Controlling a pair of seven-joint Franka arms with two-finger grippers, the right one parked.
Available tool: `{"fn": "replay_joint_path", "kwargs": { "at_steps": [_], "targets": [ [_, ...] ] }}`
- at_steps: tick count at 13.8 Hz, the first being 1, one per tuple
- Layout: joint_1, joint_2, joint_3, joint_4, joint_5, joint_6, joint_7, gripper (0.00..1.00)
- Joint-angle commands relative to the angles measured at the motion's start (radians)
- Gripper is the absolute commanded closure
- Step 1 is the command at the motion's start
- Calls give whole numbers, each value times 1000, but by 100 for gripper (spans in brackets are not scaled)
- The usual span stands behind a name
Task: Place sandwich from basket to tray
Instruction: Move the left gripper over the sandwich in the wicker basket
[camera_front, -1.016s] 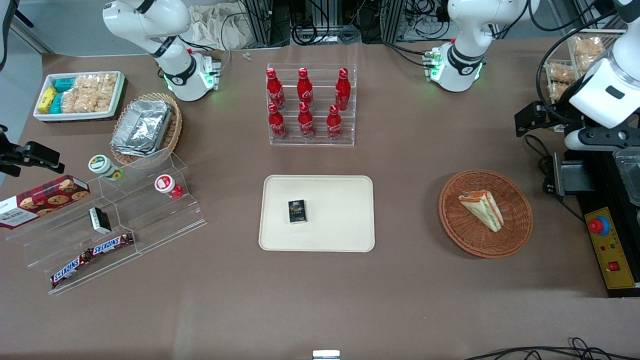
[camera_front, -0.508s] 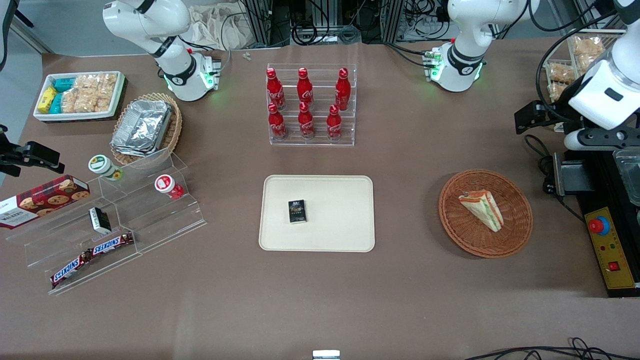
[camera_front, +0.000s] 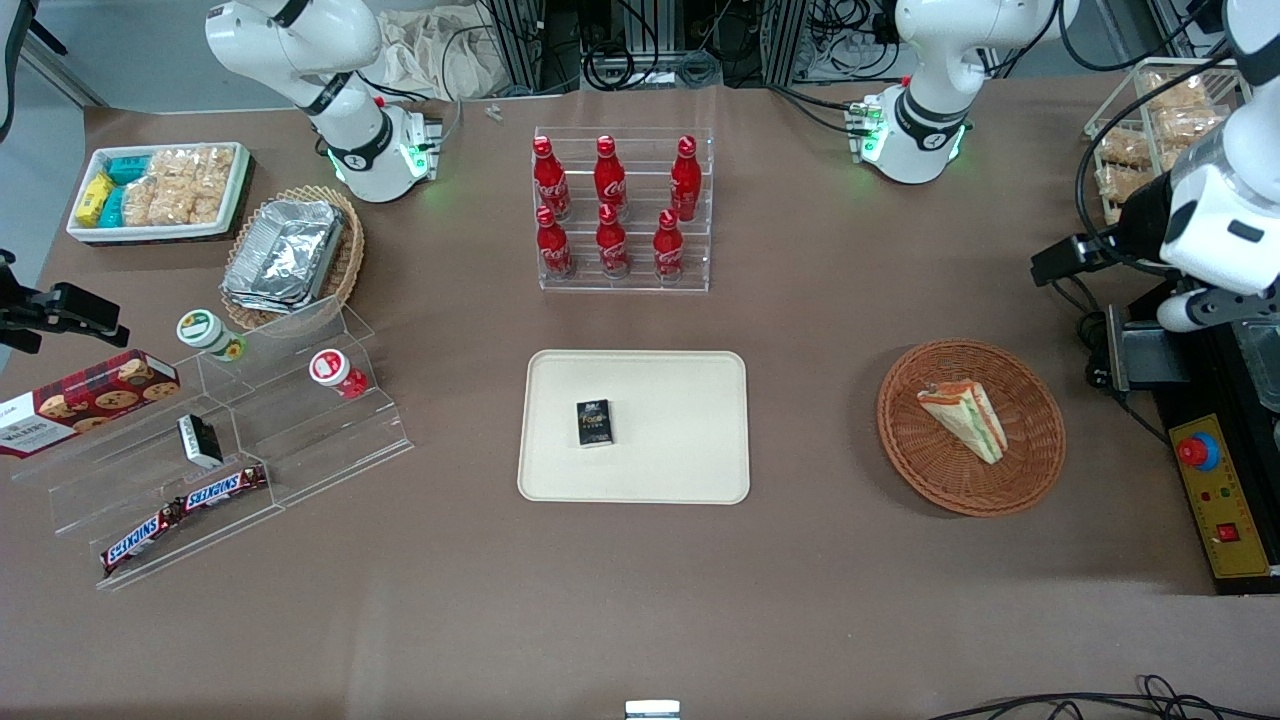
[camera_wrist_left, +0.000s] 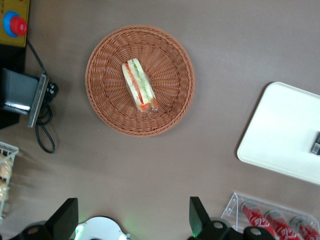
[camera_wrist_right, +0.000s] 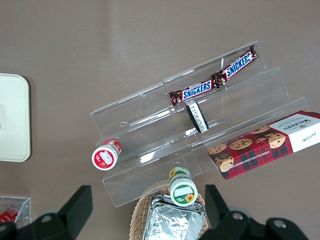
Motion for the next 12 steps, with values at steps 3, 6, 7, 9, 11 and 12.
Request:
{"fn": "replay_joint_path", "kwargs": {
  "at_steps": [3, 6, 7, 9, 11, 12],
  "targets": [
    [27, -13, -4, -185, 18, 187, -122, 0],
    [46, -8, -2, -311, 21, 337, -165, 0],
    [54, -7, -4, -358, 21, 394, -173, 0],
    [57, -1, -2, -449, 24, 506, -200, 0],
    [76, 3, -2, -530, 24, 610, -206, 0],
    [80, 13, -4, -558, 24, 650, -207, 0]
  ]
}}
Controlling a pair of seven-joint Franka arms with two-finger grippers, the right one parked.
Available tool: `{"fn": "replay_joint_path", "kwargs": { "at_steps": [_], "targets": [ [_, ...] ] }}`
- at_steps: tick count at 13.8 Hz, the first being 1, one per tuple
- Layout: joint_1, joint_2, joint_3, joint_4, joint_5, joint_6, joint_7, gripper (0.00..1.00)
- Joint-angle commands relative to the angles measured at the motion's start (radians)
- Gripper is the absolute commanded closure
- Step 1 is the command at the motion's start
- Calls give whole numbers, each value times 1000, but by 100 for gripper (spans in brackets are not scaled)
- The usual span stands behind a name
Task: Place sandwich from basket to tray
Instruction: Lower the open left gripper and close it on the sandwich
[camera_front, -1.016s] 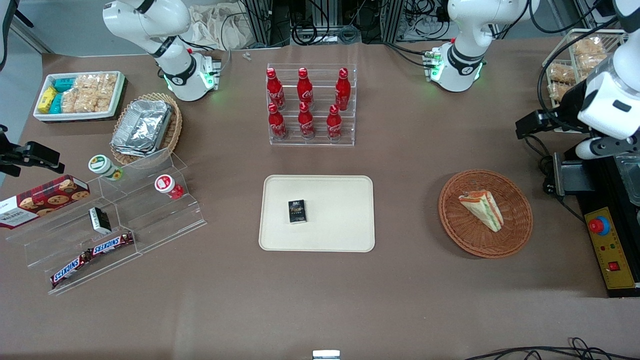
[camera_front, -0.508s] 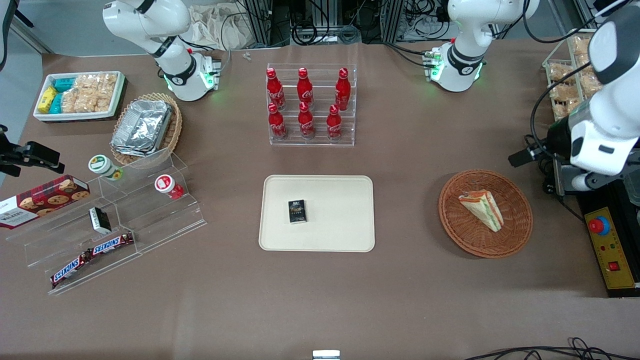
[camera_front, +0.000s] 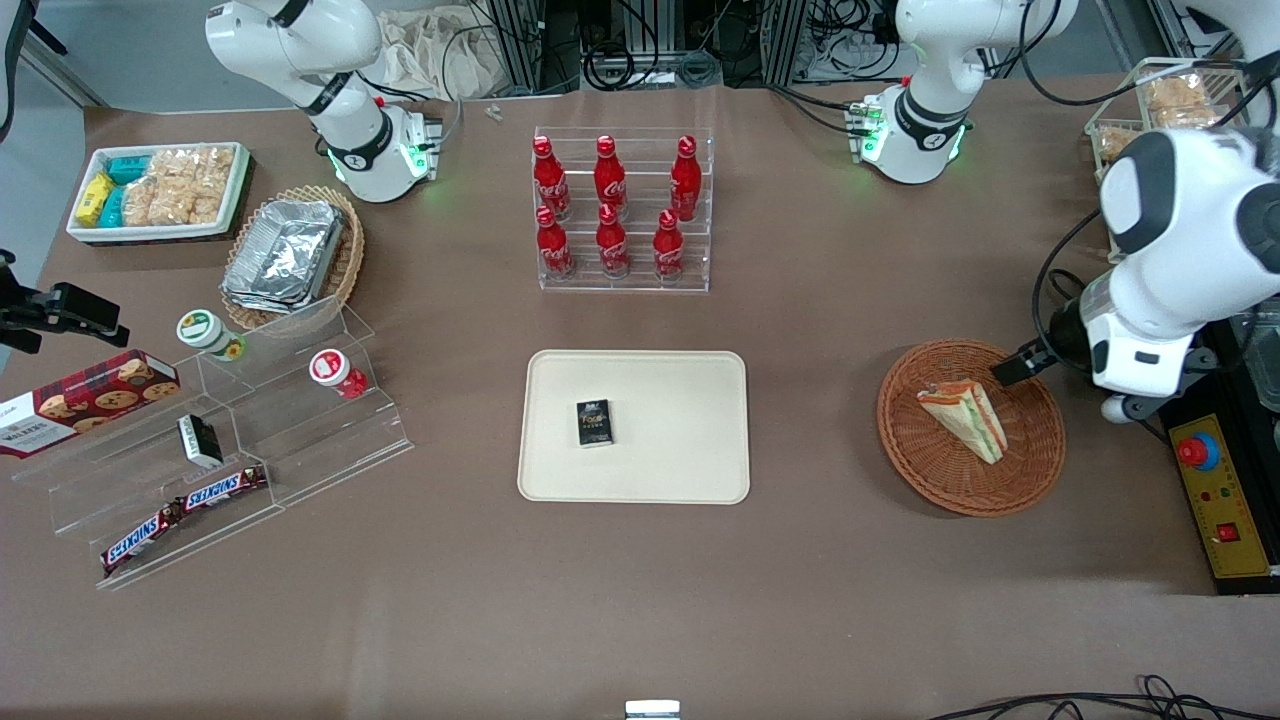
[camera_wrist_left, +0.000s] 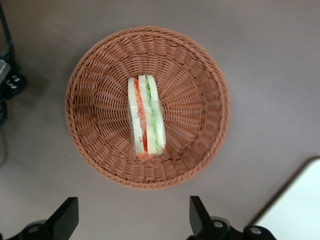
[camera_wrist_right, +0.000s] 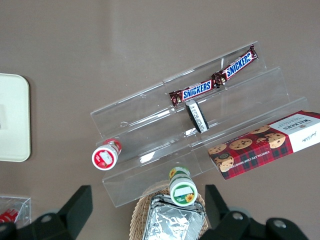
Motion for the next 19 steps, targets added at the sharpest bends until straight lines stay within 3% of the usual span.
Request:
{"fn": "replay_joint_path", "kwargs": {
  "at_steps": [1, 11, 19],
  "targets": [
    [16, 0, -8, -92, 19, 112, -27, 0],
    [16, 198, -6, -146, 19, 371, -93, 0],
    [16, 273, -6, -143, 16, 440, -94, 0]
  ]
}}
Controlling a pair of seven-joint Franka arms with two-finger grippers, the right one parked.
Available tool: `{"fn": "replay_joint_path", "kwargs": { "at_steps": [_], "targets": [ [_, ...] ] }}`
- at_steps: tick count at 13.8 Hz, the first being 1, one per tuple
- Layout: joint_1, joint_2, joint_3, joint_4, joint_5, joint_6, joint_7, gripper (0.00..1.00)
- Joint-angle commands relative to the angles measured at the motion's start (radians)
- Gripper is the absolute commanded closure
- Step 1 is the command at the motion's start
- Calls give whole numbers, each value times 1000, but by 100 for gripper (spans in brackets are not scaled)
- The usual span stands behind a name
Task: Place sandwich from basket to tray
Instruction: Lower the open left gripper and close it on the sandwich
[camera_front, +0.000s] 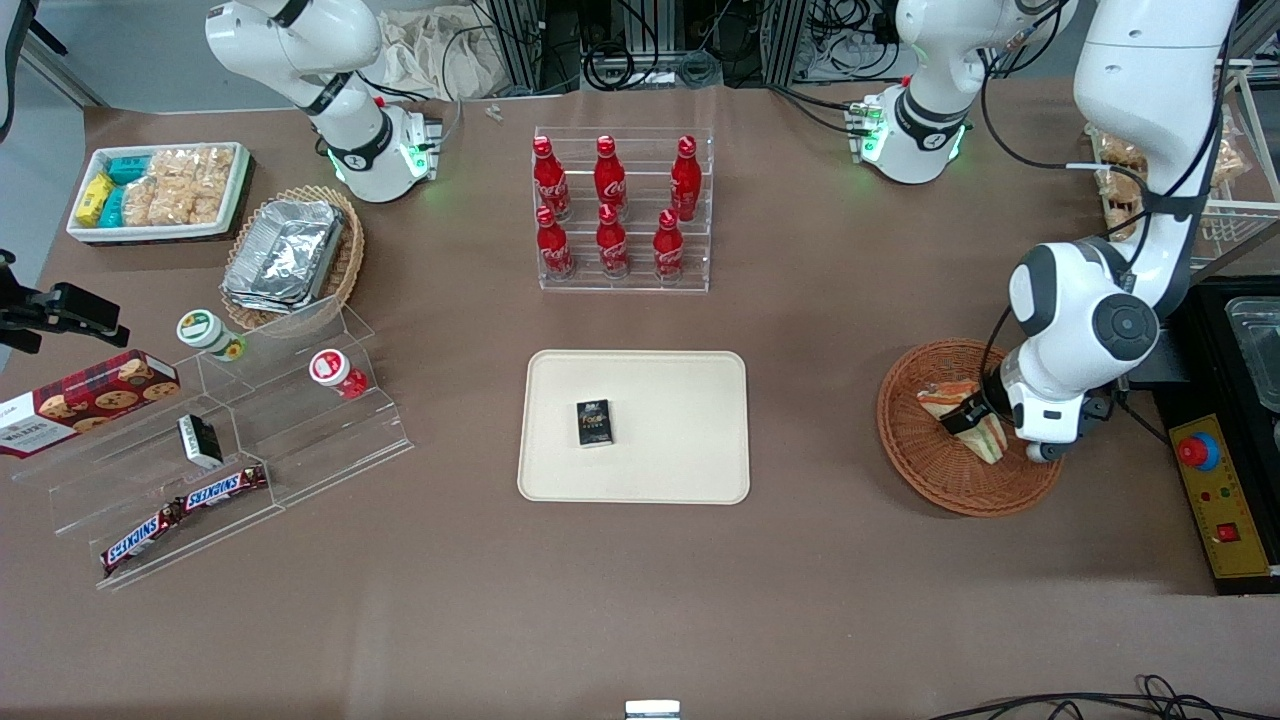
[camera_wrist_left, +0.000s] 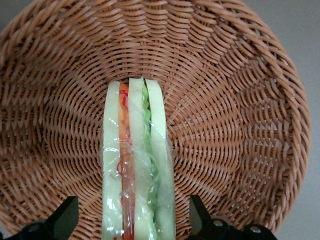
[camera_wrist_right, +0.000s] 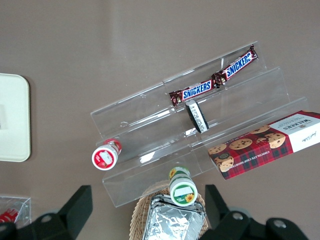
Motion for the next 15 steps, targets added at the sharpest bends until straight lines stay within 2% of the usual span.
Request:
{"fn": "replay_joint_path", "kwargs": {
  "at_steps": [1, 3, 4, 5, 8, 9, 11, 15],
  "targets": [
    [3, 11, -5, -5, 19, 31, -24, 2],
    [3, 19, -5, -4, 16, 37, -24, 9],
    [3, 25, -5, -2, 16, 37, -26, 18],
    [5, 27, -5, -2, 14, 39, -26, 52],
    [5, 30, 10, 1, 16, 53, -26, 97],
    [5, 21, 10, 1, 19, 51, -23, 100],
    [5, -33, 10, -4, 19, 25, -20, 100],
    [-3, -186, 4, 83, 25, -279, 15, 100]
  ]
}}
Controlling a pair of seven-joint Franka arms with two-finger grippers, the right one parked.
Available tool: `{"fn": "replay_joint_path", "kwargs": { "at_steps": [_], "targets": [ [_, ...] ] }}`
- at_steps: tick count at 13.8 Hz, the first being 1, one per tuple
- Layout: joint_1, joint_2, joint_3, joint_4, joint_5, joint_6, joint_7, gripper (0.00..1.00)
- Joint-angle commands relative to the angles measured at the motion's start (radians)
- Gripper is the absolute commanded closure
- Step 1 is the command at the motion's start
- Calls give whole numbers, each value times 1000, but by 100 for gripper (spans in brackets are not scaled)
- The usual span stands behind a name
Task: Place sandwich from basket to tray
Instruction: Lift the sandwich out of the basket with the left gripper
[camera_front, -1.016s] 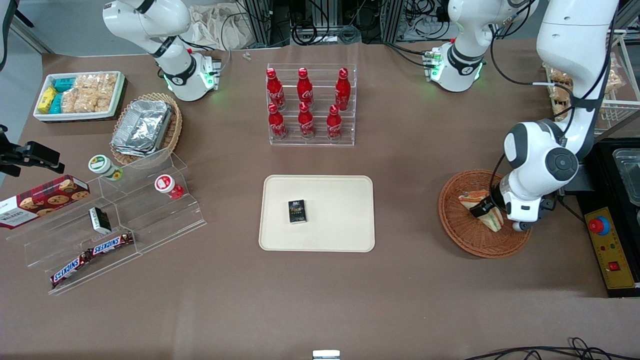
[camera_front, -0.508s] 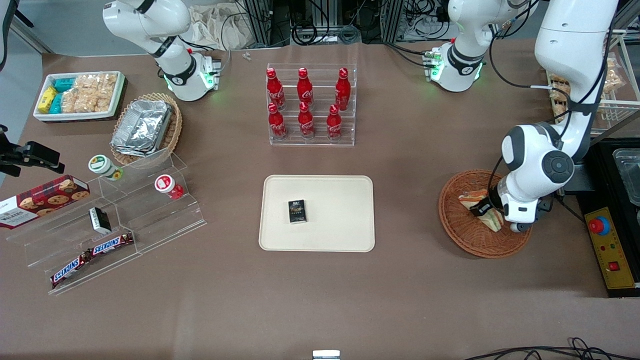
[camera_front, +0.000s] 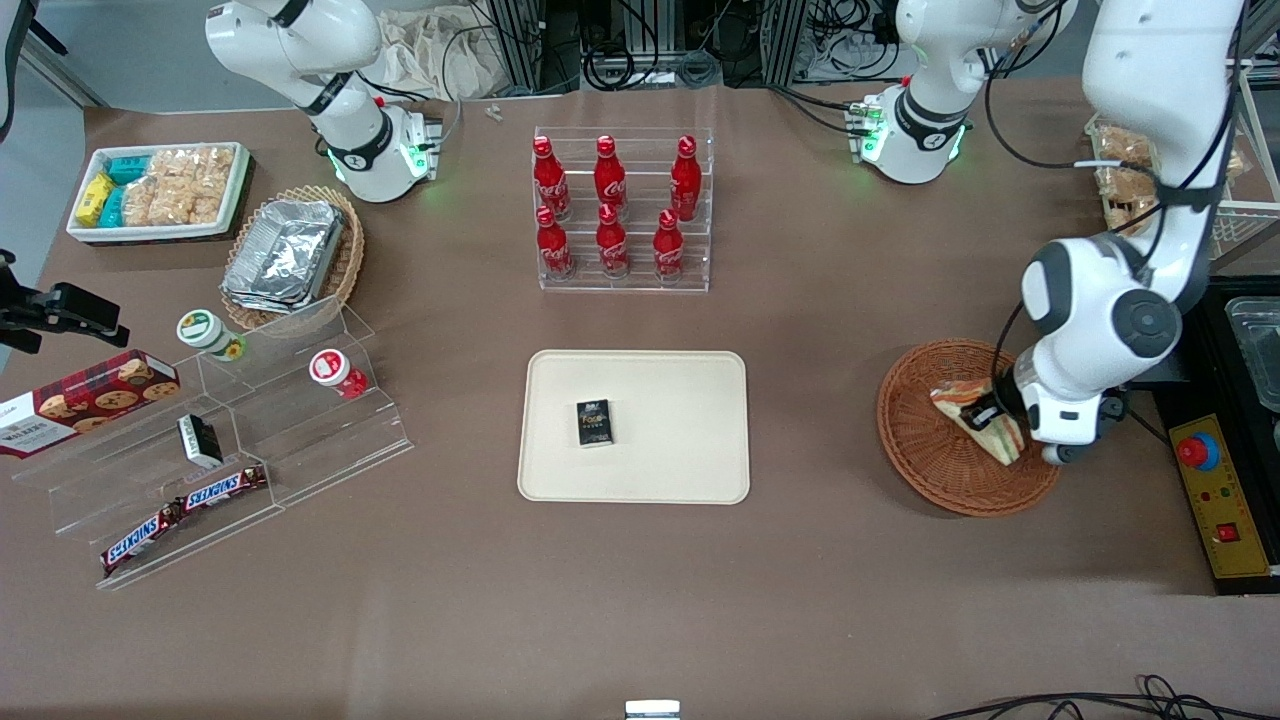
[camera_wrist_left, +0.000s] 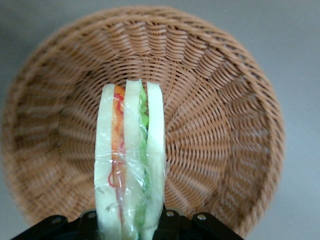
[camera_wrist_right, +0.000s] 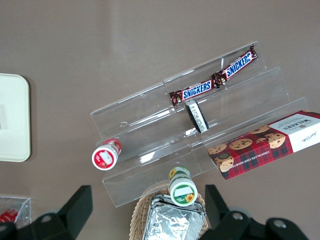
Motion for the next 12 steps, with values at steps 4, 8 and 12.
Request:
{"fn": "replay_joint_path", "kwargs": {
  "at_steps": [4, 8, 12],
  "targets": [
    [-12, -145, -81, 194, 22, -415, 102, 100],
    [-12, -137, -221, 270, 16, -514, 245, 100],
    [-17, -70, -374, 285, 10, -448, 308, 100]
  ]
}}
